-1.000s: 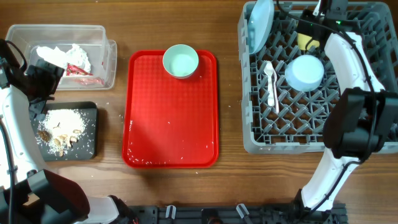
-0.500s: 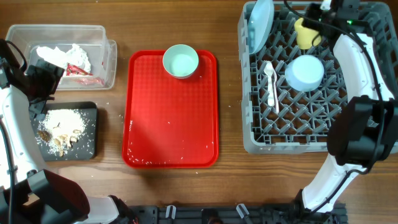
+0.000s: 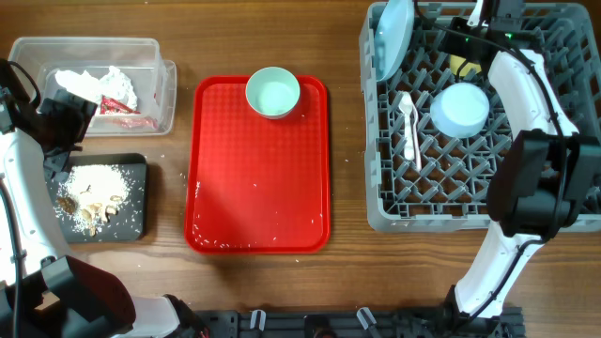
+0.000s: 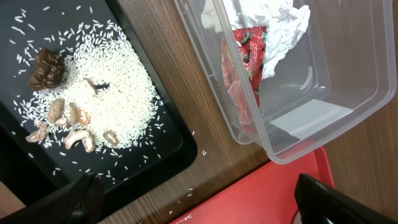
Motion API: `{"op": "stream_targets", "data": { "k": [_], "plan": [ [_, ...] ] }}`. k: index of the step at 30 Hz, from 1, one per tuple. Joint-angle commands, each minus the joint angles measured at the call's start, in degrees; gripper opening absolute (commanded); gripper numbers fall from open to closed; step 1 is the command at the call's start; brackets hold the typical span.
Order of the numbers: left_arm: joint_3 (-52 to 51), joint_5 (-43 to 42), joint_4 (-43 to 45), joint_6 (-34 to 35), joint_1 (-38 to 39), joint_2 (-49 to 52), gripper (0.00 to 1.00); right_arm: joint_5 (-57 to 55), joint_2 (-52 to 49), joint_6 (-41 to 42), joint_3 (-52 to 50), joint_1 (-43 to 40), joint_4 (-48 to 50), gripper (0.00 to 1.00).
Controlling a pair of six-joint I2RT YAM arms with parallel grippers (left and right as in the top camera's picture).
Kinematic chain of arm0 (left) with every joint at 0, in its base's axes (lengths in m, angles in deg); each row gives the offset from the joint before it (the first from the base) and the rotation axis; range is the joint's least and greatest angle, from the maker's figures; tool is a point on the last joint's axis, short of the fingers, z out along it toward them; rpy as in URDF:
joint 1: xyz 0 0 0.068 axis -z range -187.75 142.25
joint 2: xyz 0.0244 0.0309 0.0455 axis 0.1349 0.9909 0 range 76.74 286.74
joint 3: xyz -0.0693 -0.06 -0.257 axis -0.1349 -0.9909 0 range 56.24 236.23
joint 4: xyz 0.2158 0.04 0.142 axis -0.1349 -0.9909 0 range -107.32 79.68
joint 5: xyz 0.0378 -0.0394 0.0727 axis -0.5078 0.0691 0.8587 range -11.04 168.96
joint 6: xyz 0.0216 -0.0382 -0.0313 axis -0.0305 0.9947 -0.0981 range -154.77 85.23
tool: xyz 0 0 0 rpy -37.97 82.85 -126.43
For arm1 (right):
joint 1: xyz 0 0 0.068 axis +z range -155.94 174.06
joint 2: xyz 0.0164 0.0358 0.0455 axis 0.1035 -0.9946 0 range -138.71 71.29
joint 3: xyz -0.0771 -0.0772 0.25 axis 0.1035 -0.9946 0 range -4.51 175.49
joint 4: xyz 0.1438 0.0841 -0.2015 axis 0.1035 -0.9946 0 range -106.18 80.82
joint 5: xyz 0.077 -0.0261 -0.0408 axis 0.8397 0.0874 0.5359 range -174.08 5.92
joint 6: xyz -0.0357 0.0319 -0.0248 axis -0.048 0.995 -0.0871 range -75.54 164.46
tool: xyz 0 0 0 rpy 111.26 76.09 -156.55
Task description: Sort waste into correct bins and load items into the dishwasher rack
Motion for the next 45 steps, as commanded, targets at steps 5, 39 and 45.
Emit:
{"op": "stream_targets", "data": {
  "k": [5,39,45],
  "plan": [
    [0.6,-0.1,0.0,0.1,-0.3,0.2,1.00,-11.8,1.9,1.0,-0.3,-1.5,-7.7,0.04],
    [0.6,-0.1,0.0,0.1,-0.3,0.2,1.00,-3.3,2.1,4.1,-0.7,-1.4,-2.0,0.04],
    [0.6,-0.1,0.0,0.1,-0.3,0.2,1.00,0.5,13.2,4.3,-0.7,-1.4,-2.7,0.04]
  ]
}}
